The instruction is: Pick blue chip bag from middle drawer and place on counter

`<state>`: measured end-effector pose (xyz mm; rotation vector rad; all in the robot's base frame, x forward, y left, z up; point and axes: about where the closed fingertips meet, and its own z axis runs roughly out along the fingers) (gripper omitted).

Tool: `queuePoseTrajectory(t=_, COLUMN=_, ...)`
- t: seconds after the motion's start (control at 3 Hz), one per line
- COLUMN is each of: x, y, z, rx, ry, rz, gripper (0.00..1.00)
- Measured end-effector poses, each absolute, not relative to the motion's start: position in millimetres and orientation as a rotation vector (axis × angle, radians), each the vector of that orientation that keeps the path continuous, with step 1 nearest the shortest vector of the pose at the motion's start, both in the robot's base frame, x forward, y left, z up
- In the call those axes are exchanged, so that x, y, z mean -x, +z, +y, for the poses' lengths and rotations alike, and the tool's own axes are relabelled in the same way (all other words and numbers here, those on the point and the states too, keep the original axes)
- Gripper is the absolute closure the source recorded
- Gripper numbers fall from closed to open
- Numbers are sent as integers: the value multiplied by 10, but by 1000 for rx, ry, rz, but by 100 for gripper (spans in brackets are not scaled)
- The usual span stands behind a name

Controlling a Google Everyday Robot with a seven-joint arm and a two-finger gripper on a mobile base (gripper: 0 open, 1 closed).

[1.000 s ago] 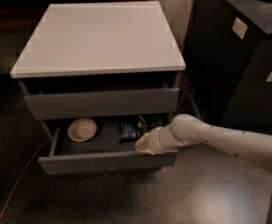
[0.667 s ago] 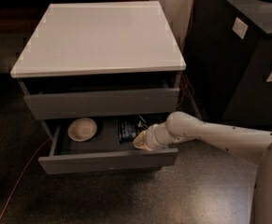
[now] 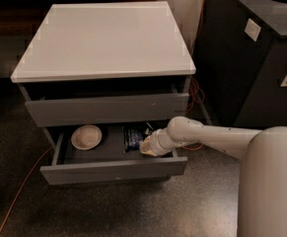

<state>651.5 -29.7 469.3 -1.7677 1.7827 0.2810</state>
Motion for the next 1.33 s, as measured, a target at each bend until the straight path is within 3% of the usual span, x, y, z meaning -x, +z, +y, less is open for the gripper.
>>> queuePoseTrajectory(t=1.0, x=-6486, y=4361, z=-157, rx=1869, ry=266, rz=1793, gripper=100)
queuePoseTrajectory(t=1.33, x=-6248, y=4319, z=-163, rx=1893, ry=330, rz=1802, gripper=100)
